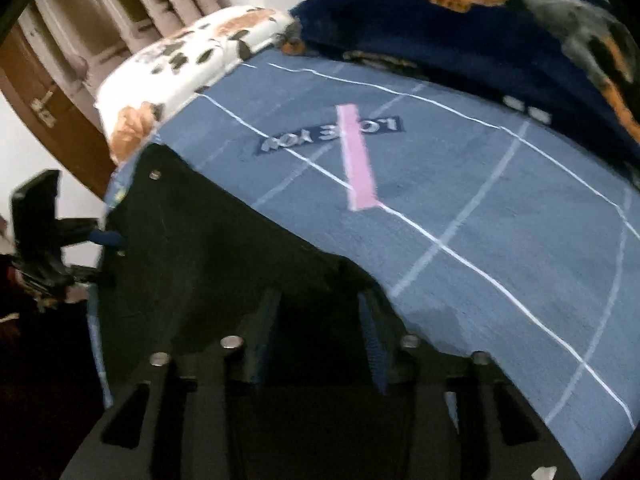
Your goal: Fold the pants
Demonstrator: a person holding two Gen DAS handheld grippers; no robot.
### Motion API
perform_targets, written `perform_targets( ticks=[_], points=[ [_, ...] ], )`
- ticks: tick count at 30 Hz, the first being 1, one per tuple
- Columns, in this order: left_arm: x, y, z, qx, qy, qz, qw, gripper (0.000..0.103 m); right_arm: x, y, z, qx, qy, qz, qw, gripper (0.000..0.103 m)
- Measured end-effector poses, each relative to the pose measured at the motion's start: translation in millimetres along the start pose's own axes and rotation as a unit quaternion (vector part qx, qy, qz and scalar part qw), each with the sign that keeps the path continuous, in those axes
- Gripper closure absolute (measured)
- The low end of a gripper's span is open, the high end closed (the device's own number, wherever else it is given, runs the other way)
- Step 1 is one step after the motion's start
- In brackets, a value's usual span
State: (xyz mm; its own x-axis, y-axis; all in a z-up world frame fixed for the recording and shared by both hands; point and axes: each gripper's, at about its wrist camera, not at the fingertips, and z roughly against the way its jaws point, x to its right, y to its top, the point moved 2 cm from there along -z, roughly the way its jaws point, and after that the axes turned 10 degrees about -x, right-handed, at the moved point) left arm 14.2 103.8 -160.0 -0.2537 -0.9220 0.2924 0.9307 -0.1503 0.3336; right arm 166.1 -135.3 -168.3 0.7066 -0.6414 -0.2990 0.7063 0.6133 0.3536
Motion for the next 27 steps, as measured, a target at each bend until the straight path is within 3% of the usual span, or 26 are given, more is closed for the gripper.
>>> perform_targets(
  ticks=[1,9,14,15,18,21,23,27],
  points=[
    [2,0,0,0.000,0.002,-0.004,1.0000,0.035,-2,2,-3,-0.003,-0.001,0.008,1.000,0.083],
    [2,-2,0,0.010,-0.004,-0.012,0.9999,0.033,4,4,-3,0.035,0.000,-0.019,0.999,0.090],
    [-2,-5,2,0.017,-0.018,-0.010,0.9996,0.033,32,1,-4,0.071,0.046,-0.093,0.992,0.096],
    [-2,-5,3,0.018,-0.019,-0.010,0.9996,0.033,46,1,-4,0.069,0.077,-0.121,0.987,0.096],
    [-2,-4,3,0.018,-0.019,-0.008,0.9996,0.033,40,6,-5,0.061,0.045,-0.103,0.992,0.097],
    [-2,-1,11,0.020,-0.025,0.013,0.9994,0.033,42,6,-5,0.063,0.040,-0.108,0.991,0.098],
    [-1,1,25,0.045,-0.037,0.023,0.9981,0.033,37,6,-4,0.066,0.020,-0.096,0.993,0.098],
    [8,16,44,0.091,-0.016,-0.008,0.9957,0.033,36,5,-5,0.070,0.011,-0.094,0.993,0.098]
  ],
)
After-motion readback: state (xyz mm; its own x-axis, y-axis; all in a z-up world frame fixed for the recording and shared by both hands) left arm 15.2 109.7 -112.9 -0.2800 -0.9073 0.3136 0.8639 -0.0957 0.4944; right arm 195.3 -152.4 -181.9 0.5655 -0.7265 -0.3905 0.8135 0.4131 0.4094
